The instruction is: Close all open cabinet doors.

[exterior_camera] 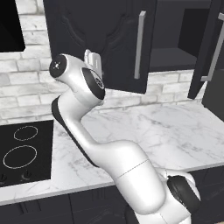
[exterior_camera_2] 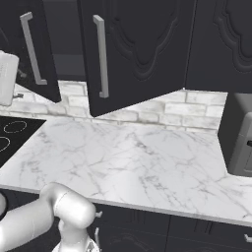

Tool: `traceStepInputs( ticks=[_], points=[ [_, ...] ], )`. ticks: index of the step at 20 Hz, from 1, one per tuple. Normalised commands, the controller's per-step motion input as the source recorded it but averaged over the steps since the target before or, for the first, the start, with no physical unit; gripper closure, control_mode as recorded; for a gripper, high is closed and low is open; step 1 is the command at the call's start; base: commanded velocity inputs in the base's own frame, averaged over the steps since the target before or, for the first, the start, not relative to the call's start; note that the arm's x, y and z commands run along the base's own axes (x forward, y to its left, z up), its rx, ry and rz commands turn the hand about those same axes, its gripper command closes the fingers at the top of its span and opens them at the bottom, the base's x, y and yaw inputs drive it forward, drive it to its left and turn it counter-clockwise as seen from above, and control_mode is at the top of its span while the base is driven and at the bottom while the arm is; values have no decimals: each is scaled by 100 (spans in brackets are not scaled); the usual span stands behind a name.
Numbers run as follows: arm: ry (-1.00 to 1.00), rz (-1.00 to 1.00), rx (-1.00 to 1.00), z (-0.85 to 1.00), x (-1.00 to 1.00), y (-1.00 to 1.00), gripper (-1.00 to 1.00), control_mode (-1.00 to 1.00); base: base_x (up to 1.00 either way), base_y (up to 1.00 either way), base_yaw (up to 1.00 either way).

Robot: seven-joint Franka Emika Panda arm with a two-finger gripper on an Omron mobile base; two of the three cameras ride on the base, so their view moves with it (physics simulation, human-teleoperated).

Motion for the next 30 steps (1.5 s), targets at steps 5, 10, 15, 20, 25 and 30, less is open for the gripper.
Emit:
traceStepInputs(
  ticks=[5,10,15,20,25,30],
  points=[
    [2,-10,3,0,56,-38,-100,-100,0,0,0],
    [2,-6,5,0,56,-38,-100,-100,0,0,0],
    [1,0,7,0,53,-33,-100,-100,0,0,0],
    [0,0,10,0,53,-30,-100,-100,0,0,0],
    [1,0,10,0,50,-36,-100,-100,0,0,0],
    [4,0,9,0,50,-37,-100,-100,0,0,0]
  ],
)
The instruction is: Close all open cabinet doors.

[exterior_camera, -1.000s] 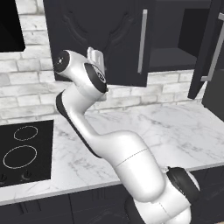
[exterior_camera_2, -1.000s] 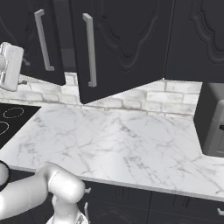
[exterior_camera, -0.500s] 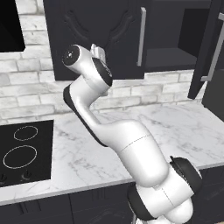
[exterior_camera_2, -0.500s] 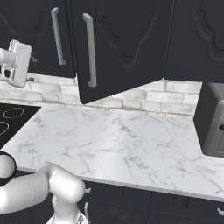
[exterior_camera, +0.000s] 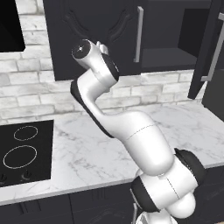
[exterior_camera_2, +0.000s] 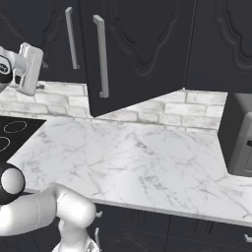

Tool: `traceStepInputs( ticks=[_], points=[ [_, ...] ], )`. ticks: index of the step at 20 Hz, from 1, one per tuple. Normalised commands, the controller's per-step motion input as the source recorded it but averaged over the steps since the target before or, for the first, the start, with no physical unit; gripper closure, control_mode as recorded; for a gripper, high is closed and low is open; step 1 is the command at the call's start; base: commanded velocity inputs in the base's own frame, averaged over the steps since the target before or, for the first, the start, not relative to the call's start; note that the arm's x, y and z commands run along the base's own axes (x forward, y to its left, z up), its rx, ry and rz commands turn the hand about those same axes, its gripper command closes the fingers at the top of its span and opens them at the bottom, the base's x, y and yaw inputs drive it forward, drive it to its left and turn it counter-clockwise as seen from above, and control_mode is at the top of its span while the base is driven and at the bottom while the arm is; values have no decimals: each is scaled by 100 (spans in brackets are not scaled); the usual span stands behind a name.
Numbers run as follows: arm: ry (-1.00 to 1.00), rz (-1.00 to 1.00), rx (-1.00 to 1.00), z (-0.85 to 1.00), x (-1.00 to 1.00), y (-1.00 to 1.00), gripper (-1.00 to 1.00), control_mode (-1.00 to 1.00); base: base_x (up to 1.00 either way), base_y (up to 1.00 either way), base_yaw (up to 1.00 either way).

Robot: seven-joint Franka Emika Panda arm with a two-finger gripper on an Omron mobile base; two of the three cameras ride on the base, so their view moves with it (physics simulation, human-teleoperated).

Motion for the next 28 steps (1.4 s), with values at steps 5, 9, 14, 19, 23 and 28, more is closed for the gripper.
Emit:
traceStepInputs(
  ticks=[5,9,14,19,23,28],
  points=[
    [1,0,10,0,50,-27,-100,-100,0,0,0],
    [3,0,12,-1,54,-19,-100,-100,0,0,0],
    [6,0,11,-5,53,-12,-100,-100,0,0,0],
    [-5,6,10,1,-24,-5,-100,-100,0,0,0],
    [-21,0,12,6,-65,-10,-100,-100,0,0,0],
    [-16,0,9,2,-65,-7,-100,-100,0,0,0]
  ],
)
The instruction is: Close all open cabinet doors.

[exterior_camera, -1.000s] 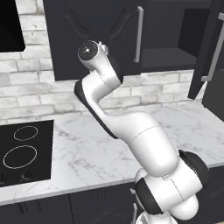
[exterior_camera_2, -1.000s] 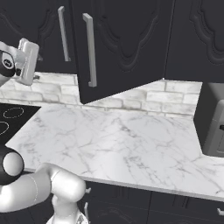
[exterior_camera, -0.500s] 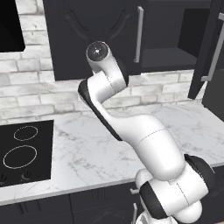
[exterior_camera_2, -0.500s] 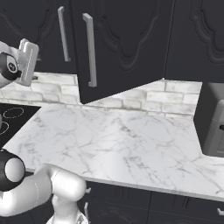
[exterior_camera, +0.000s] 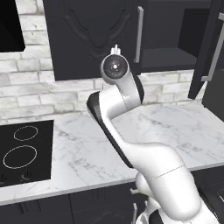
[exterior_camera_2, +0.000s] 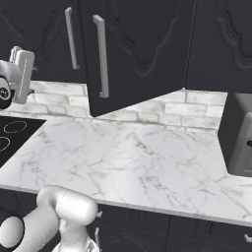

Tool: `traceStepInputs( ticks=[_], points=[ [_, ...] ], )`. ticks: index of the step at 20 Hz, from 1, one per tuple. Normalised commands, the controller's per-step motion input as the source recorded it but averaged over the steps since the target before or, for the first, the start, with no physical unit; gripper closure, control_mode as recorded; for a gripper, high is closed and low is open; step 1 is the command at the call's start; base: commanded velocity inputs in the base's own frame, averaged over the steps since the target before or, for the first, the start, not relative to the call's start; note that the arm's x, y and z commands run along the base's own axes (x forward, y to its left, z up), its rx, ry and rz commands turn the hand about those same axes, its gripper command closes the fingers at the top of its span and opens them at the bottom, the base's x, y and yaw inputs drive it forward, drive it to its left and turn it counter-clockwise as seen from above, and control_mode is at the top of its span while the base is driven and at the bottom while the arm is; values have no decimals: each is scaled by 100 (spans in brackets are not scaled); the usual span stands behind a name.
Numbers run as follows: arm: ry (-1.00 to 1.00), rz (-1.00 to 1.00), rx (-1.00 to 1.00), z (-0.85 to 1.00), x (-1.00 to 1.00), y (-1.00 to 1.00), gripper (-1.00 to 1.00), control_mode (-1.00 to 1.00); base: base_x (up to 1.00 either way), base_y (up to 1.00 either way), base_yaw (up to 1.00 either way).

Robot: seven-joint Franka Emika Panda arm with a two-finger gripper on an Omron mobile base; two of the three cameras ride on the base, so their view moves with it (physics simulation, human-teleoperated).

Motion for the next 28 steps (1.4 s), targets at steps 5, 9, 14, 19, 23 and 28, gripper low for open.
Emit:
traceStepInputs(
  ticks=[5,9,14,19,23,28],
  points=[
    [-6,0,9,0,-61,-12,-100,-100,0,0,0],
    [0,-1,4,0,-58,-22,-100,-100,0,0,0],
    [0,-6,4,0,-57,-27,-100,-100,0,0,0],
    [0,-2,0,0,-51,-32,-100,-100,0,0,0],
    [0,0,0,0,-50,-38,-100,-100,0,0,0],
    [0,-4,0,3,-50,-32,-100,-100,0,0,0]
  ],
)
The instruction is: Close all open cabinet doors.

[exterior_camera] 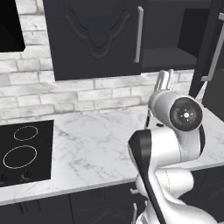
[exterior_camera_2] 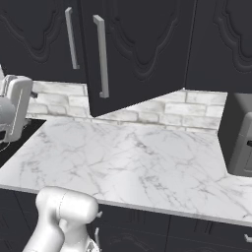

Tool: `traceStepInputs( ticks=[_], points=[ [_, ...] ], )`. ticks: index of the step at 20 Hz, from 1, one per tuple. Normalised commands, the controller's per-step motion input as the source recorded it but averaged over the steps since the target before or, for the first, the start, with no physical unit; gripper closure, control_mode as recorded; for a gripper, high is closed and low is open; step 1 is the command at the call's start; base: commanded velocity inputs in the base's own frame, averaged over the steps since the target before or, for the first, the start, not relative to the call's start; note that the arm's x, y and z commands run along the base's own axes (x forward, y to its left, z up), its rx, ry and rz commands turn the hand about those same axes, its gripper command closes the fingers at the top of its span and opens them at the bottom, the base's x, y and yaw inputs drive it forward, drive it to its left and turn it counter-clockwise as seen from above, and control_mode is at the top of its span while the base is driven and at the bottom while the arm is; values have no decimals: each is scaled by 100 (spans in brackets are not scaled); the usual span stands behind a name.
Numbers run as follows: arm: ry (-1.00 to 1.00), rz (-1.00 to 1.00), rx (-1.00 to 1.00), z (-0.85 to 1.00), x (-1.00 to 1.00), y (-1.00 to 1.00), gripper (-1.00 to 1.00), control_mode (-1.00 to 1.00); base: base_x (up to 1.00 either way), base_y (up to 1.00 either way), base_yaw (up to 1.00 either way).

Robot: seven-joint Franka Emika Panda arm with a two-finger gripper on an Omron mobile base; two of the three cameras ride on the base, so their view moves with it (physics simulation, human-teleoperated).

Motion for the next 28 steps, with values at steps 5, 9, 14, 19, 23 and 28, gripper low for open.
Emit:
traceStepInputs(
  ticks=[5,9,14,19,23,28],
  points=[
    [7,-17,0,6,-43,-30,-100,-100,0,0,0],
    [8,-18,0,2,-42,-29,-100,-100,0,0,0],
    [4,-17,0,2,-42,-33,-100,-100,0,0,0],
    [4,-19,0,1,-35,-36,-100,-100,0,0,0],
    [5,-21,0,0,-24,-40,-100,-100,0,0,0],
    [2,-21,0,0,-25,-37,-100,-100,0,0,0]
  ],
)
